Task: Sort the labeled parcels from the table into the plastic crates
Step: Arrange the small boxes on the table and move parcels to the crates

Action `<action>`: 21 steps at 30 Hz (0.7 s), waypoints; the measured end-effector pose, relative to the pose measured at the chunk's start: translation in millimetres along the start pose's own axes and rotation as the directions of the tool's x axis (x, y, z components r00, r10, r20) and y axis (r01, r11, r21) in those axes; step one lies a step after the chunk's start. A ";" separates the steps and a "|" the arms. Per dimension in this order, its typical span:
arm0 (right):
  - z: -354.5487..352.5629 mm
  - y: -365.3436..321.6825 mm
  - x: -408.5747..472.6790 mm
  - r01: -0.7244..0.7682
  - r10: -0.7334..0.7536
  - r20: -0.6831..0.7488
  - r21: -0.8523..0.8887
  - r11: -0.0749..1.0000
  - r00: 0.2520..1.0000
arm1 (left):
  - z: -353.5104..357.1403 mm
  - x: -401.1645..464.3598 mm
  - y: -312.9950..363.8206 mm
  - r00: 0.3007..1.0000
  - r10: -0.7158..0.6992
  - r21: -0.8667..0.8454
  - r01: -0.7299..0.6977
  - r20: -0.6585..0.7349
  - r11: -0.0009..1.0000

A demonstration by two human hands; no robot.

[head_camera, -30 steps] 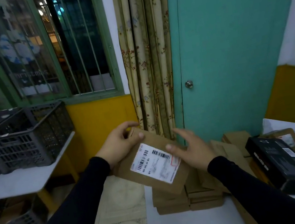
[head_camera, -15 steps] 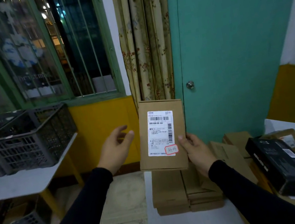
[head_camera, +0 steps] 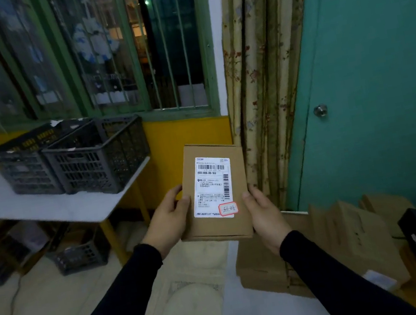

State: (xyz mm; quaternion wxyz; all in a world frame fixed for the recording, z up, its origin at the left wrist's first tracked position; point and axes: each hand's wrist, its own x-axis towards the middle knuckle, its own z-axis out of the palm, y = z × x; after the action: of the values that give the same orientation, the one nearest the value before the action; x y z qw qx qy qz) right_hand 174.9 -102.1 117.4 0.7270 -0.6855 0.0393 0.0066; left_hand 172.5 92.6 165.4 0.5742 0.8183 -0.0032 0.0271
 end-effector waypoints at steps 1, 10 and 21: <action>12.2 -0.1 1.9 0.003 -0.003 0.011 0.004 1.000 1.000 | -8.4 -0.1 -7.0 0.999 -0.026 -0.020 0.025 -0.044 0.999; 182.3 10.7 39.9 -0.017 0.028 0.151 -0.073 0.997 0.988 | -159.3 31.7 -91.3 0.961 -0.149 -0.180 0.108 -0.232 0.978; 425.6 -3.5 132.9 0.003 0.022 0.216 -0.112 0.994 0.976 | -376.7 130.0 -148.2 0.912 -0.232 -0.175 0.182 -0.339 0.968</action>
State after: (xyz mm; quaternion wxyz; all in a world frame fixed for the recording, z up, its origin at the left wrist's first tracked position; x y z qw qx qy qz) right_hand 328.1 316.3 136.4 0.6875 -0.7200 -0.0373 0.0869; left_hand 292.3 500.5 160.2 0.6206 0.7533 0.1860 0.1135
